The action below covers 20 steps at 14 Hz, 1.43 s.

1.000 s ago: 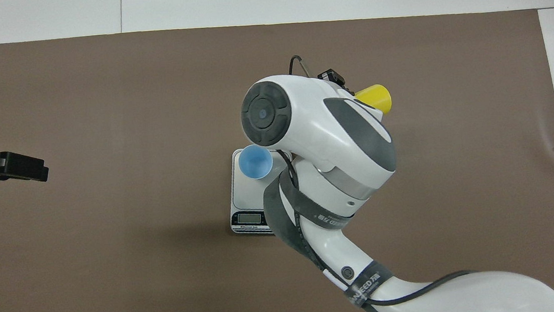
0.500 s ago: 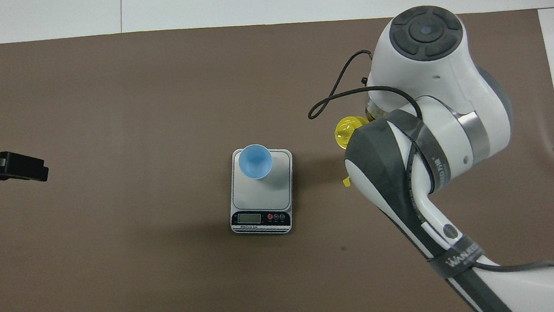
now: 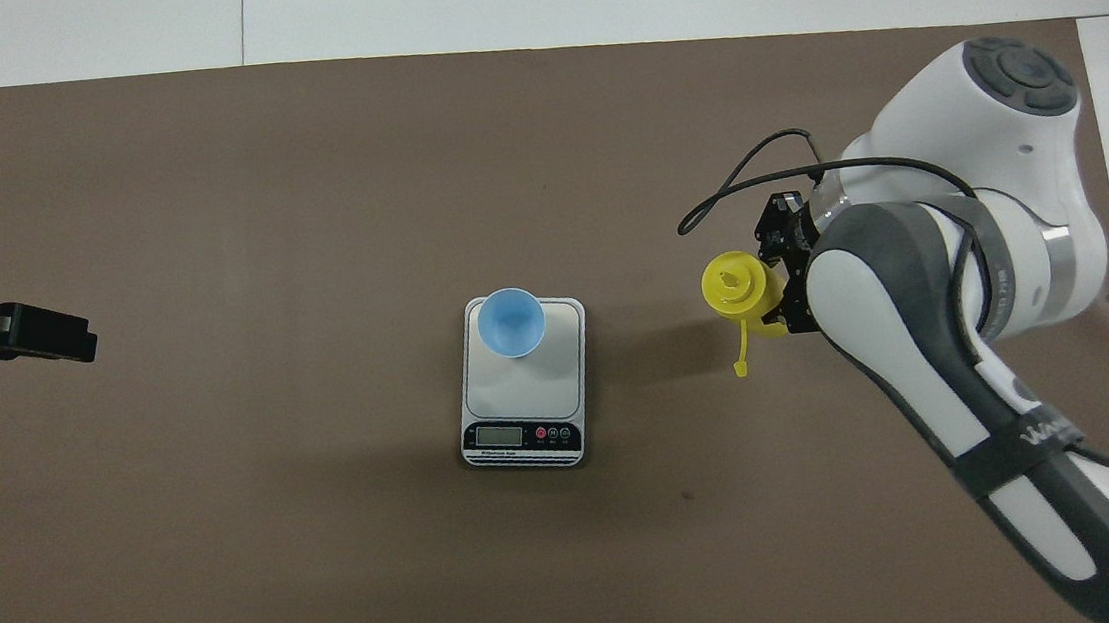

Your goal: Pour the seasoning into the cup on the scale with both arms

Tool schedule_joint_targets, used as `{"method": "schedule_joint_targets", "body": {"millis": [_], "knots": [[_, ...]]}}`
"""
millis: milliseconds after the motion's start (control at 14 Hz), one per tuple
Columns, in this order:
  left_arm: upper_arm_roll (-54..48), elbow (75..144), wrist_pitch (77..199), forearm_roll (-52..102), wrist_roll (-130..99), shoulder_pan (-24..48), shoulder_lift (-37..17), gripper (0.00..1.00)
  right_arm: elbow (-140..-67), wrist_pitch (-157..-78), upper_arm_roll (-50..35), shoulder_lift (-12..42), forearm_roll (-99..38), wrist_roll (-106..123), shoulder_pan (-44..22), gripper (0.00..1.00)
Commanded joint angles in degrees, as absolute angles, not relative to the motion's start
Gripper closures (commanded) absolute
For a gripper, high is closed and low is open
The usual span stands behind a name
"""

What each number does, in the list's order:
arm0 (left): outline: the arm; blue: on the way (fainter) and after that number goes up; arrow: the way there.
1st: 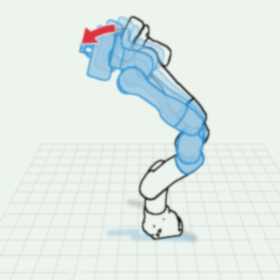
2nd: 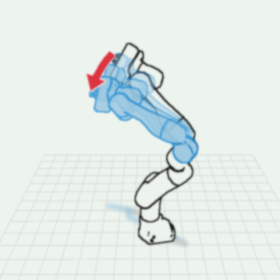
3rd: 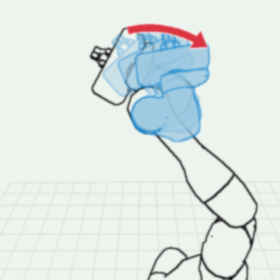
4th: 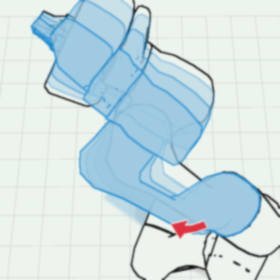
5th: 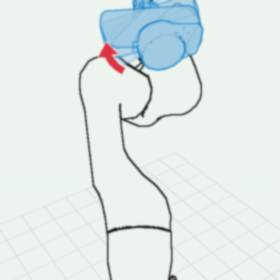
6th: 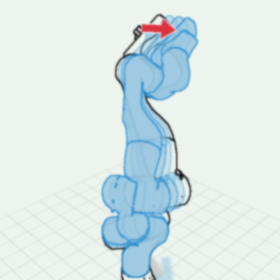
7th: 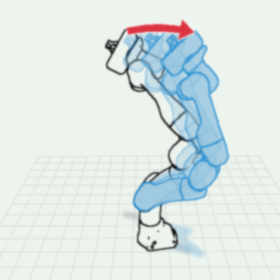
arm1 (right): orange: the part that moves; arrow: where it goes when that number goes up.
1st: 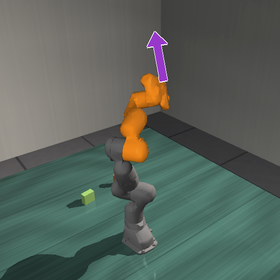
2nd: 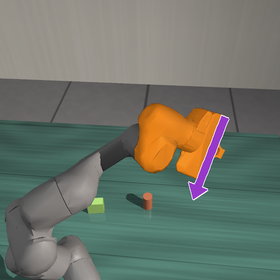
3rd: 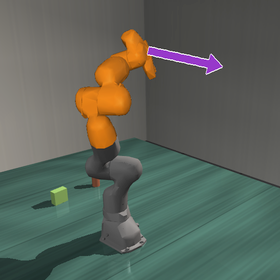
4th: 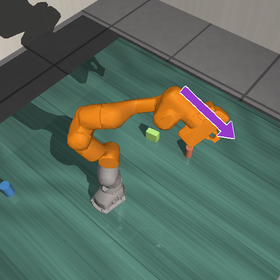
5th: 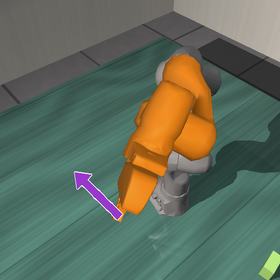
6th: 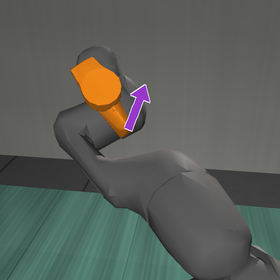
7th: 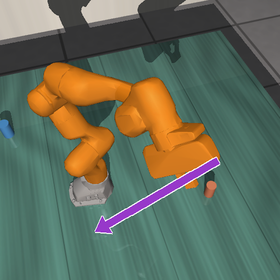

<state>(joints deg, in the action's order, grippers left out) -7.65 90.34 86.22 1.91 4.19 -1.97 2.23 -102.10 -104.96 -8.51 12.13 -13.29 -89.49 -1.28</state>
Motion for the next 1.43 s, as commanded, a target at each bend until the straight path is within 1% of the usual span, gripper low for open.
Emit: {"method": "schedule_joint_targets", "body": {"millis": [0,143,429,643,714,786,1071,1357], "knots": [[-8.00,90.26,85.61,1.41,4.92,-2.64,2.46,0.00,-110.63,-109.06,-9.23,7.13,-20.81,-79.67,5.25,1.00],[-8.00,90.26,85.61,1.41,4.92,-2.64,2.37,0.00,-113.63,-109.77,-9.23,6.86,-25.82,-73.77,9.12,1.00],[-8.00,90.26,85.61,1.41,4.92,-2.64,2.46,0.00,-116.97,-110.83,-9.23,7.29,-27.50,-65.32,15.10,1.00],[-8.00,90.26,85.61,1.41,4.92,-2.64,2.46,0.00,-119.79,-112.85,-8.97,6.68,-27.86,-61.79,15.82,1.00],[-8.00,90.26,85.61,1.41,4.92,-2.64,2.46,0.00,-119.88,-112.94,-8.88,6.68,-27.43,-61.53,15.82,0.30],[-8.00,90.26,85.61,1.41,4.92,-2.64,2.46,0.00,-119.80,-113.03,-8.88,6.68,-26.73,-61.78,15.73,0.00],[-8.00,90.26,85.61,1.41,4.92,-2.64,2.46,0.00,-119.01,-113.20,-8.70,6.68,-25.67,-61.44,15.91,0.00],[-8.00,90.26,85.52,1.41,4.92,-2.64,2.37,0.00,-116.81,-113.03,-8.61,4.40,-19.00,-57.14,15.91,0.00]]}}
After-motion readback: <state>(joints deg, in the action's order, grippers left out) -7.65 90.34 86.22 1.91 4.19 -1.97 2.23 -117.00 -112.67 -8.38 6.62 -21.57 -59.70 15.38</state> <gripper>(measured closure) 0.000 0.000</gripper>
